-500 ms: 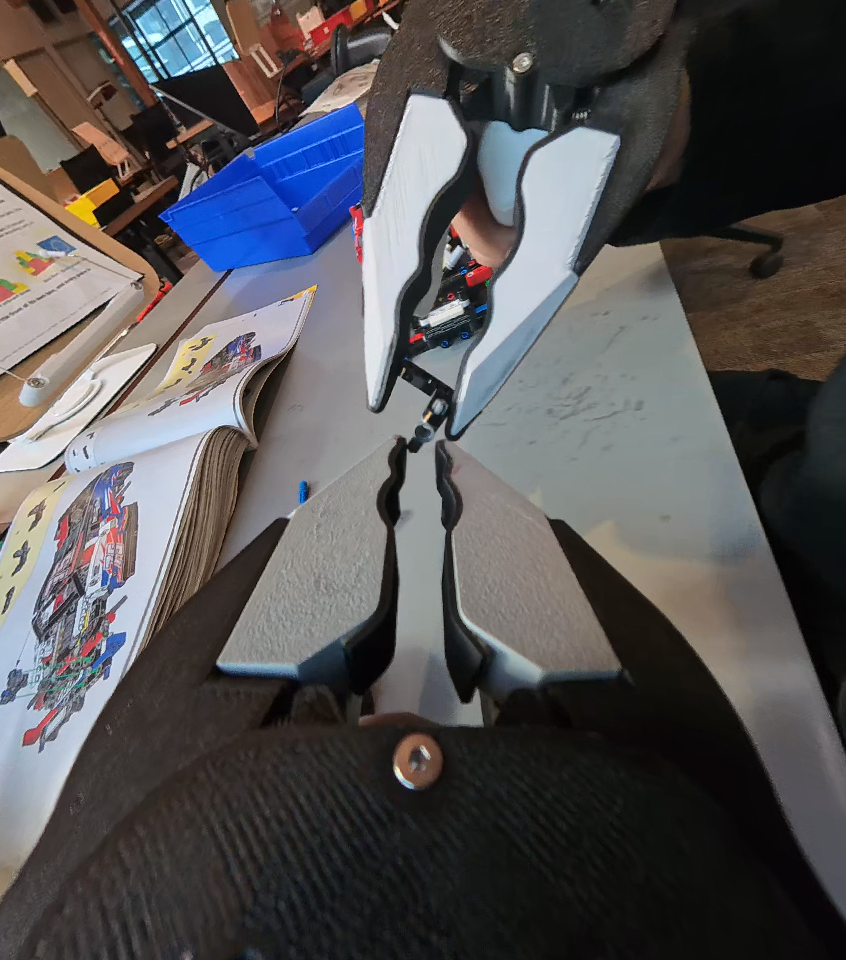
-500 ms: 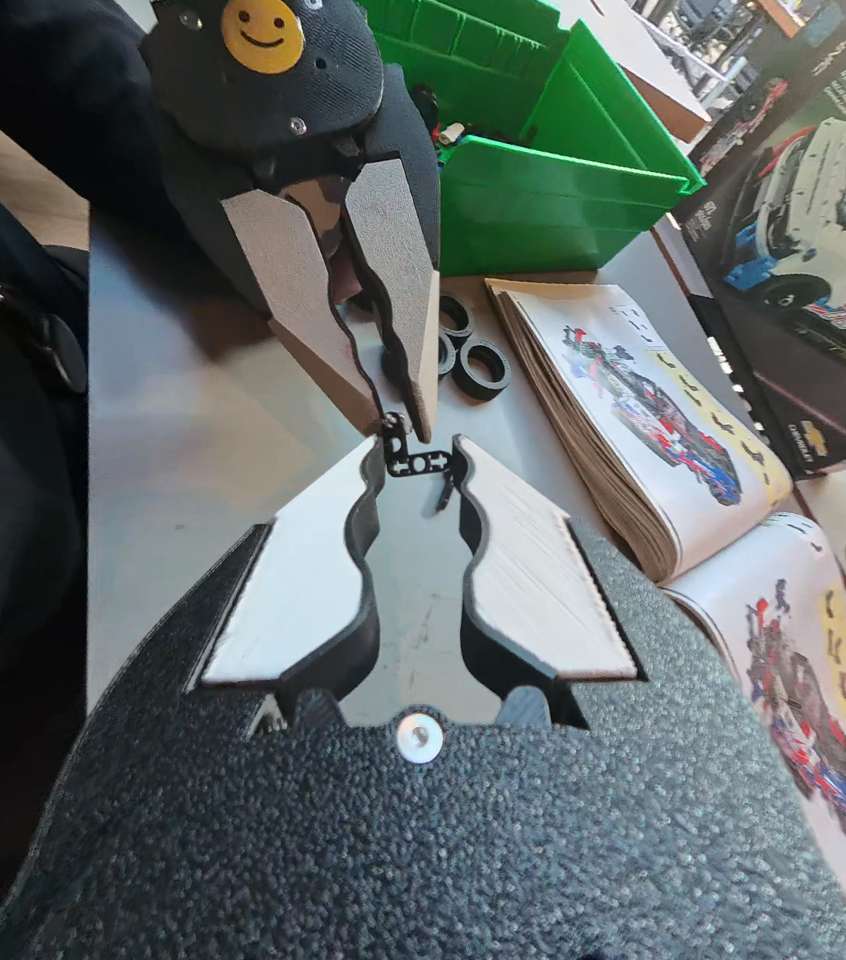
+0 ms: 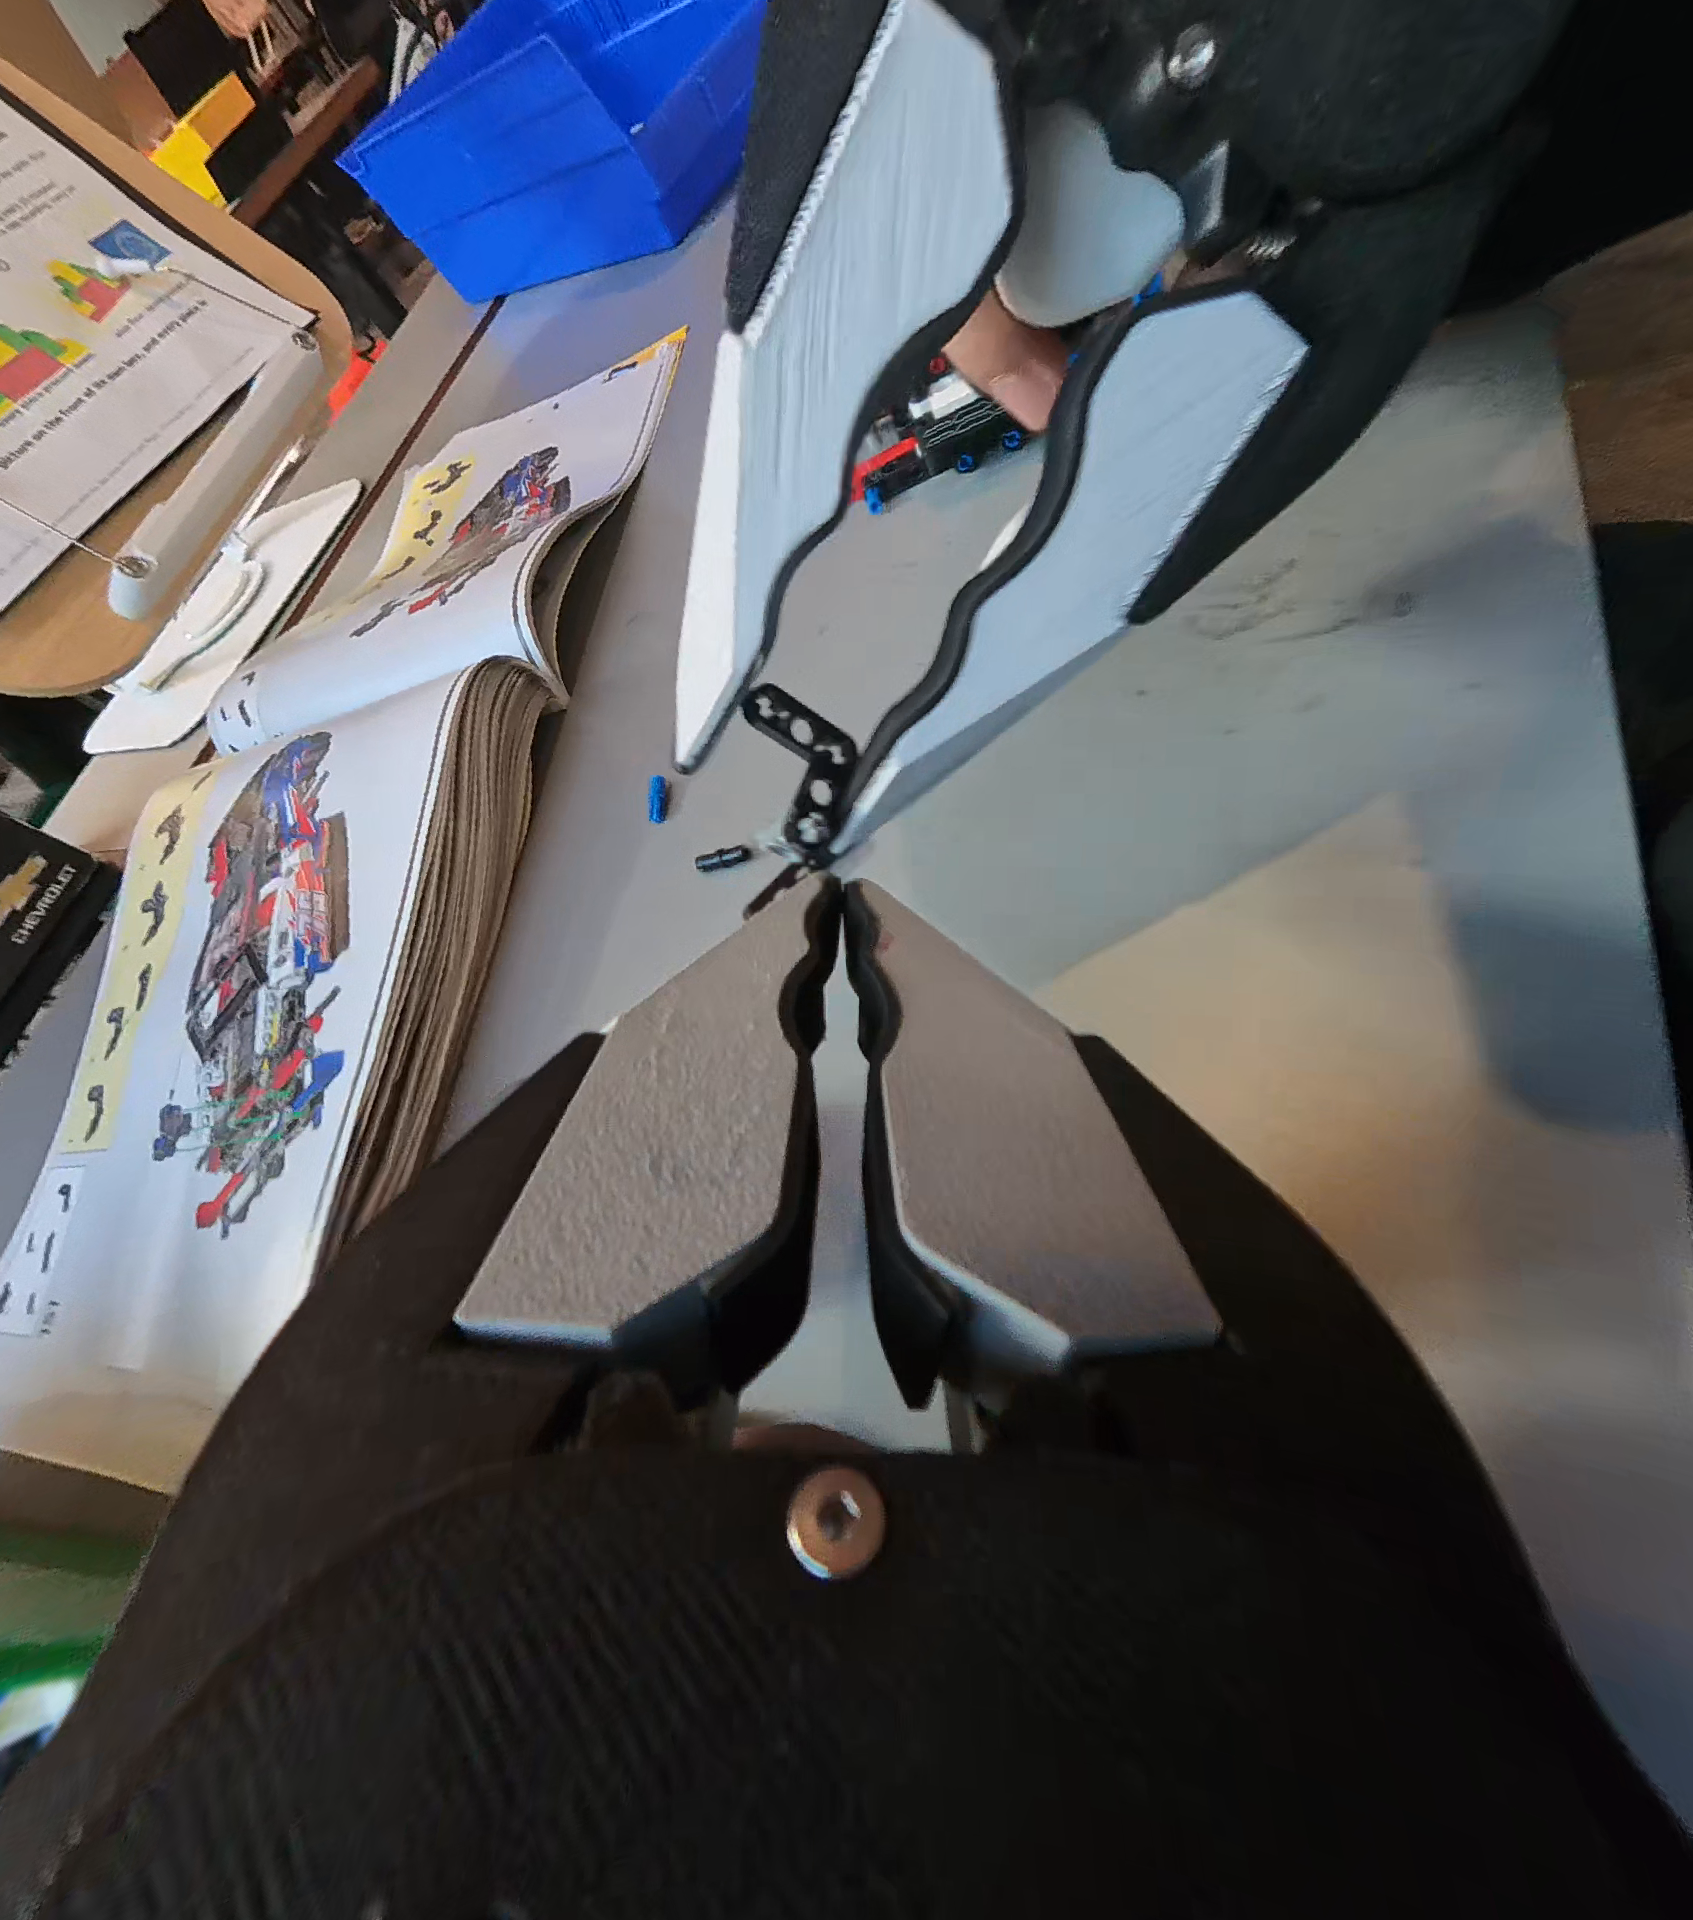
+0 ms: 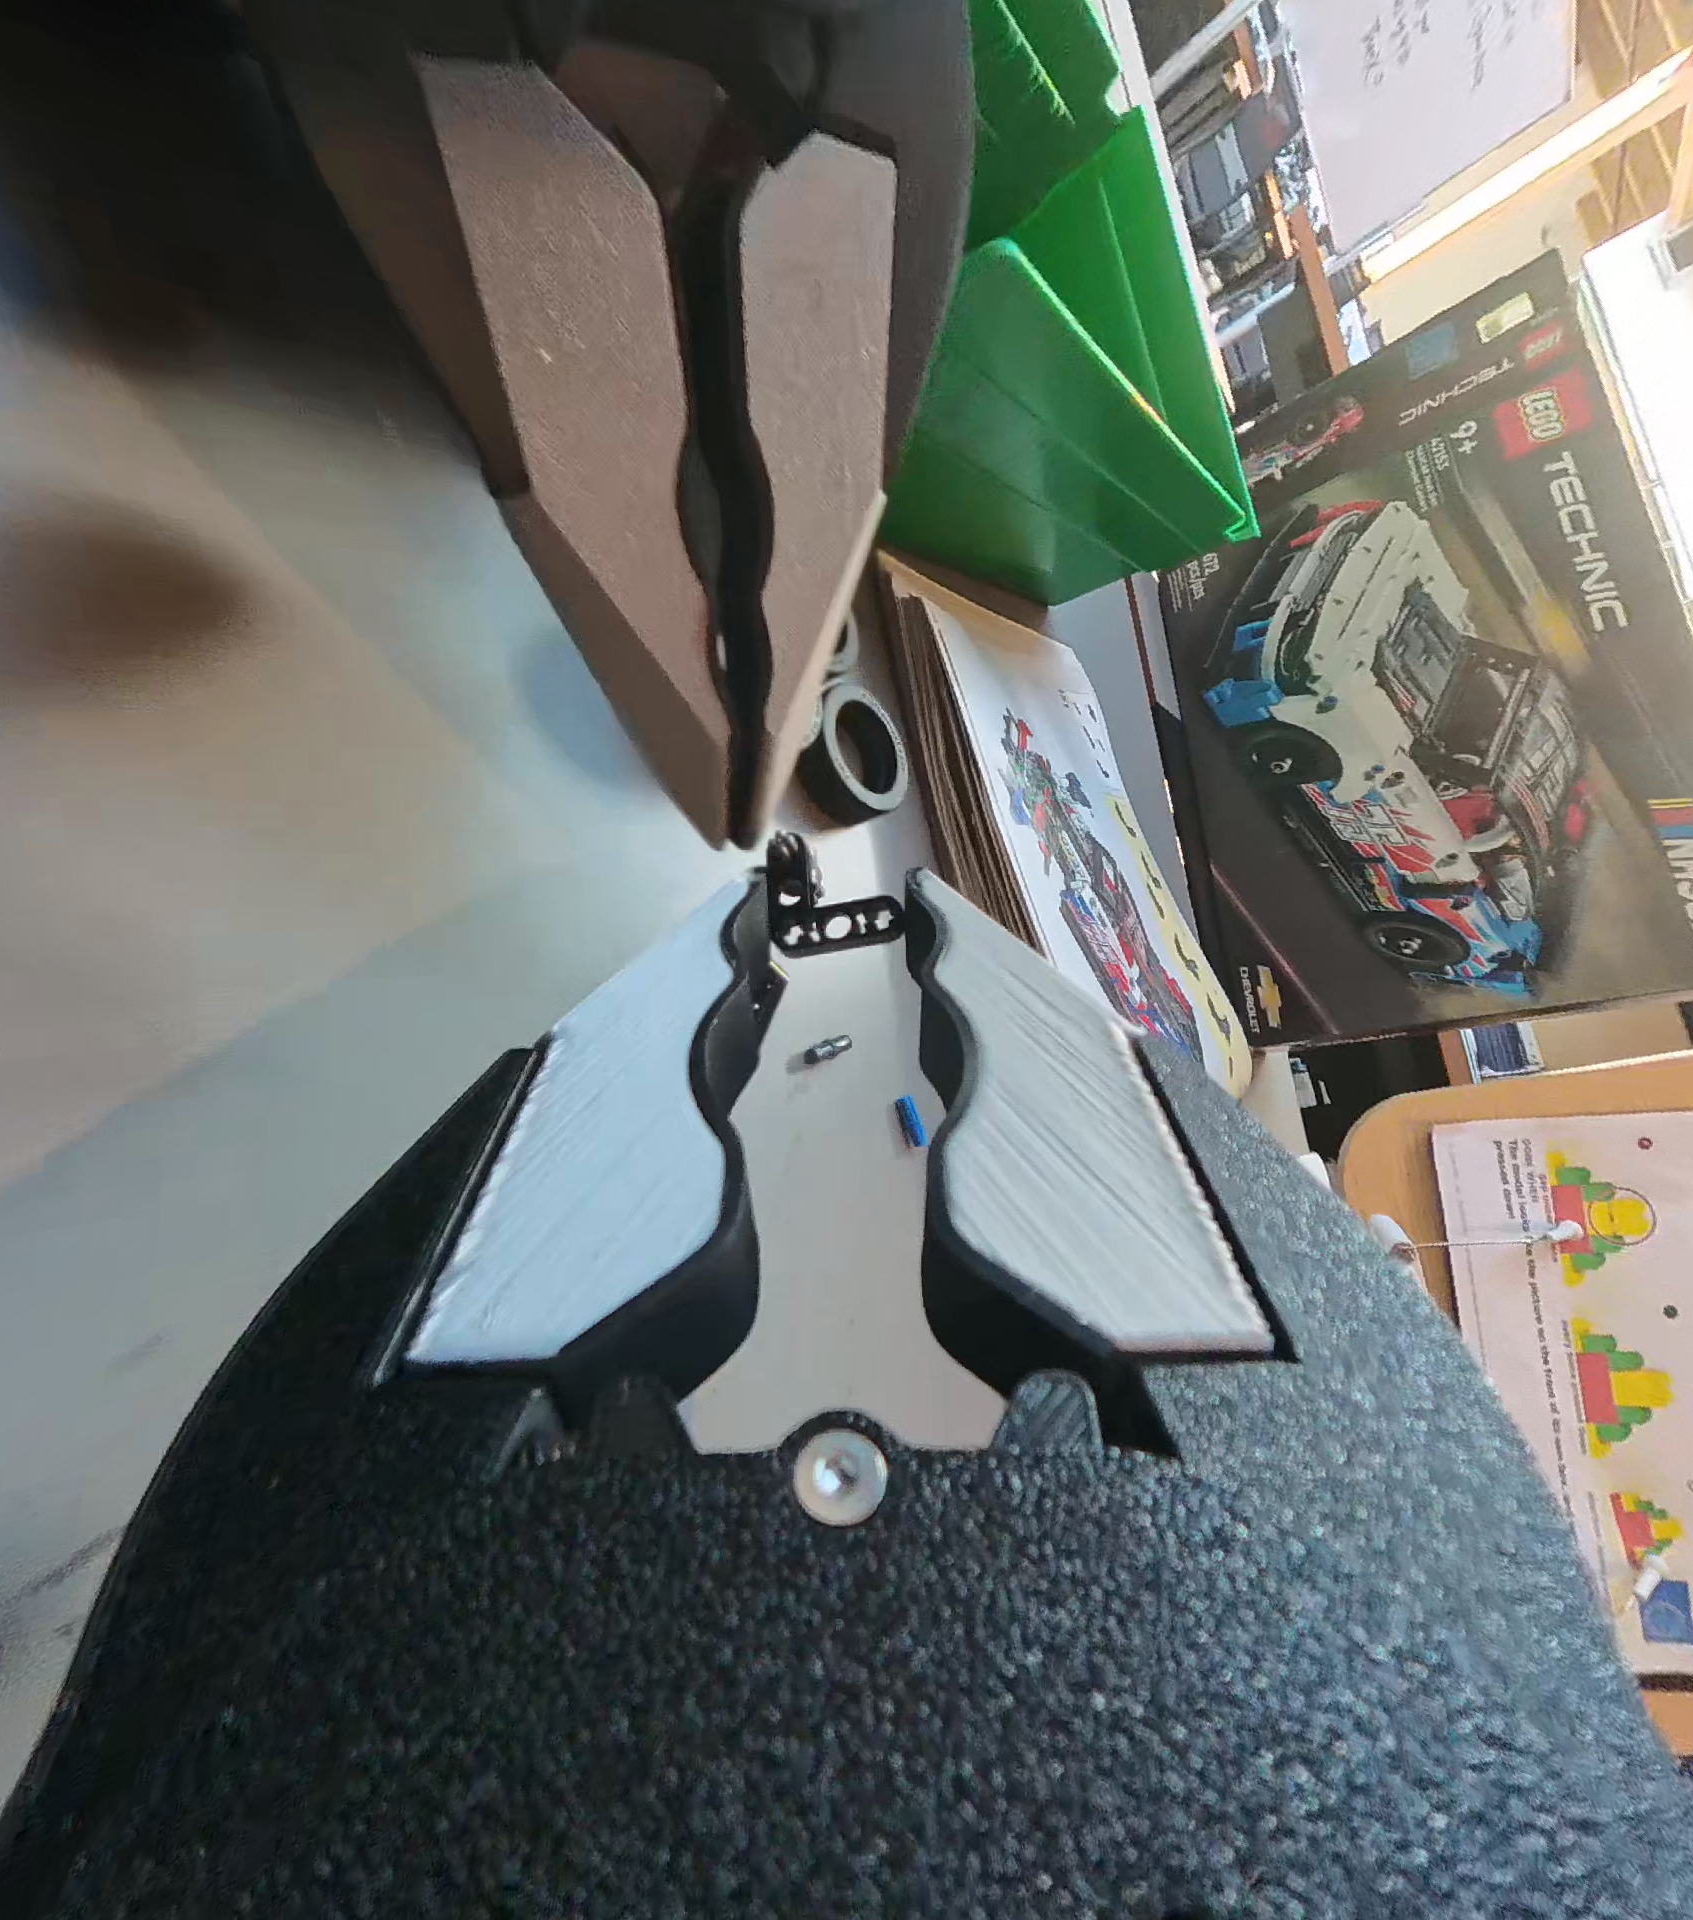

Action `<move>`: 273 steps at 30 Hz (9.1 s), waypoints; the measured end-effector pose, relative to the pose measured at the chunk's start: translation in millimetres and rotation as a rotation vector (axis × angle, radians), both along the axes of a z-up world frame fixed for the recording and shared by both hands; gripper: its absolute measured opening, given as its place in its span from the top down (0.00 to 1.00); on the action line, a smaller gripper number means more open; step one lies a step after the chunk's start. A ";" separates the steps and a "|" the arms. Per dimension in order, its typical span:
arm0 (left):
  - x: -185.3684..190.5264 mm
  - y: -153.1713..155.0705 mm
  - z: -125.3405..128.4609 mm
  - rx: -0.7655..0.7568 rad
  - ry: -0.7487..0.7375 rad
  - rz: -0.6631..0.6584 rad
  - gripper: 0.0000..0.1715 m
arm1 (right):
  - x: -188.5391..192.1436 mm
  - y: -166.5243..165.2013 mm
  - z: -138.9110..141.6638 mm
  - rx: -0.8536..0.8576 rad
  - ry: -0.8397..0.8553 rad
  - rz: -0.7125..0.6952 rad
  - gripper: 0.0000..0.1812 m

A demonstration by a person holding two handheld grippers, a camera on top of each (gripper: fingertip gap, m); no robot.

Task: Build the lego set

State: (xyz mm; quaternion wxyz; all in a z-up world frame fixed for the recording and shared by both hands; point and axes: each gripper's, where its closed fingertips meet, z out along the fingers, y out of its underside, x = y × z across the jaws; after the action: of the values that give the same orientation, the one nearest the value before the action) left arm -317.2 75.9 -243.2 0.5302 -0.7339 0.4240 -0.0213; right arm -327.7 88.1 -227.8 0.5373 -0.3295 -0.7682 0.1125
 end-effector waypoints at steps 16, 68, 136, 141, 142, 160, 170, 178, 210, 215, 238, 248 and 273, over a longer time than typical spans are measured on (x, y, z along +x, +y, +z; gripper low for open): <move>-42.0 -23.2 28.9 0.016 -0.313 0.130 0.91 | -33.4 61.1 9.0 -0.256 0.207 -0.222 0.87; -46.4 -14.2 22.5 -0.062 -0.348 0.150 0.85 | -38.2 31.0 -15.8 -0.303 0.088 -0.099 0.86; -41.5 -4.7 -12.0 -0.278 -0.244 0.192 0.79 | -28.8 15.7 -34.1 0.176 -0.023 0.089 0.86; -37.2 -4.1 -17.2 -0.302 -0.215 0.191 0.79 | -28.7 18.2 -37.9 0.187 -0.040 0.084 0.86; -36.4 -3.3 -17.8 -0.308 -0.217 0.193 0.79 | -29.2 17.8 -37.9 0.190 -0.039 0.086 0.86; -22.0 11.9 -7.7 -0.509 -0.452 0.164 0.83 | -30.9 7.6 -31.6 0.182 0.002 0.118 0.86; -12.5 6.2 -17.2 -0.551 -0.318 0.094 0.91 | -28.1 0.2 -33.8 0.221 -0.006 0.151 0.86; -13.5 1.7 -44.3 -0.563 -0.193 0.156 1.00 | -28.2 3.5 -41.6 0.210 -0.039 0.149 0.84; -33.7 -9.9 -36.1 -0.368 -0.044 0.181 0.81 | -12.2 23.7 -44.1 -0.290 -0.128 -0.105 0.77; -36.9 -26.5 -37.4 -0.344 -0.045 0.177 0.81 | -10.8 40.5 -36.5 -0.236 -0.118 -0.165 0.81; -37.1 -26.8 -30.7 -0.357 -0.119 0.081 0.85 | 9.8 42.4 -46.8 -0.468 -0.180 -0.287 0.87; -36.1 -27.0 -29.9 -0.359 -0.126 0.067 0.86 | 18.2 37.1 -41.5 -0.565 -0.180 -0.291 0.87; -36.2 -26.8 -36.2 -0.366 -0.079 0.076 0.86 | 25.4 46.4 -36.5 -0.468 -0.062 -0.349 0.98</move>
State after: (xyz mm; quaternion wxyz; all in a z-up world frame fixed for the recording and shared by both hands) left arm -353.4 49.1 -279.4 0.4046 -0.8320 0.3642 -0.1066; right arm -302.4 134.6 -264.3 0.4340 -0.5749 -0.6692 0.1824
